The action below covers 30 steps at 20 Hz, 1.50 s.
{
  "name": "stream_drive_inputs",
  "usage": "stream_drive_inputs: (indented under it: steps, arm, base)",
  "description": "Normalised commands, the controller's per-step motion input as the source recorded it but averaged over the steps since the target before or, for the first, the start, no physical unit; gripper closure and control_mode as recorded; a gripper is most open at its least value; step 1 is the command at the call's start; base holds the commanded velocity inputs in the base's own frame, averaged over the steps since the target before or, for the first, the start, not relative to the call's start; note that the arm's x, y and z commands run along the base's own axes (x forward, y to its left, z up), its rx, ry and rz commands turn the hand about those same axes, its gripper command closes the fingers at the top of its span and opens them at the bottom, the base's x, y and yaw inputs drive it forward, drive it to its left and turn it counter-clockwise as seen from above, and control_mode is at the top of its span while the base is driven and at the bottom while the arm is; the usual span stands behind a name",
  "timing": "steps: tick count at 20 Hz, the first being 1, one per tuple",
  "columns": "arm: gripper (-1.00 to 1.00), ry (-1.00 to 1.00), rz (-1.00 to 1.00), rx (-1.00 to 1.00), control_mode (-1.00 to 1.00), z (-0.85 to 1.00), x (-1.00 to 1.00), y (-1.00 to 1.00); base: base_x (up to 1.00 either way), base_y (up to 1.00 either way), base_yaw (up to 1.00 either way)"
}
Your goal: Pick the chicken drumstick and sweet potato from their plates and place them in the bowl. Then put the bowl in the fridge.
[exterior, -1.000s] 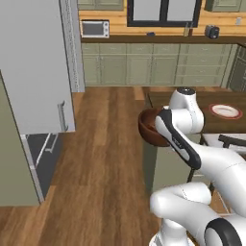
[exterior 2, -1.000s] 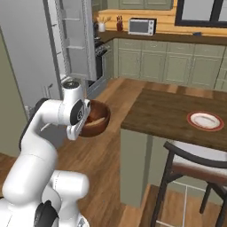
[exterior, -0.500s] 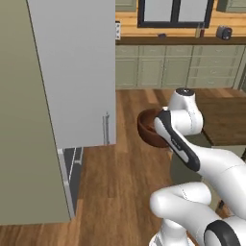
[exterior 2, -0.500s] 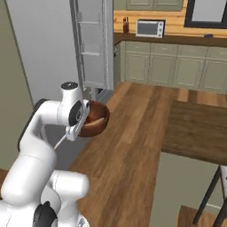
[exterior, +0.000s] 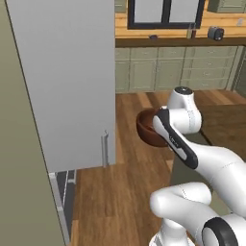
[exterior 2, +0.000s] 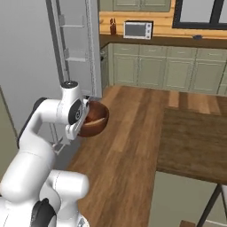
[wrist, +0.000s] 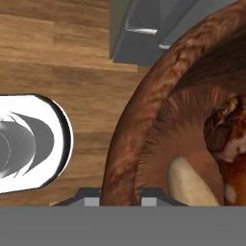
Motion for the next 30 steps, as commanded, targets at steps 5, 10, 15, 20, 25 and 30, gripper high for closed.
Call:
stream_drive_inputs:
  steps: [5,10,15,20,25,30]
  arm:
    - [1.00,0.00,0.00,0.00,1.00,0.00,0.00,0.00]
    - [1.00,0.00,0.00,0.00,1.00,0.00,0.00,0.00]
    - [1.00,0.00,0.00,0.00,1.00,0.00,0.00,0.00]
    - [1.00,0.00,0.00,0.00,1.00,0.00,0.00,0.00]
    - [1.00,0.00,0.00,0.00,1.00,0.00,0.00,0.00]
    - [1.00,0.00,0.00,0.00,1.00,0.00,0.00,0.00]
  base:
    - [0.57,-0.02,-0.09]
    - [0.51,-0.01,-0.11]
    - [0.57,-0.05,-0.12]
    - [0.63,-0.08,-0.08]
    - [0.43,-0.24,-0.05]
    - [0.29,-0.30,0.00]
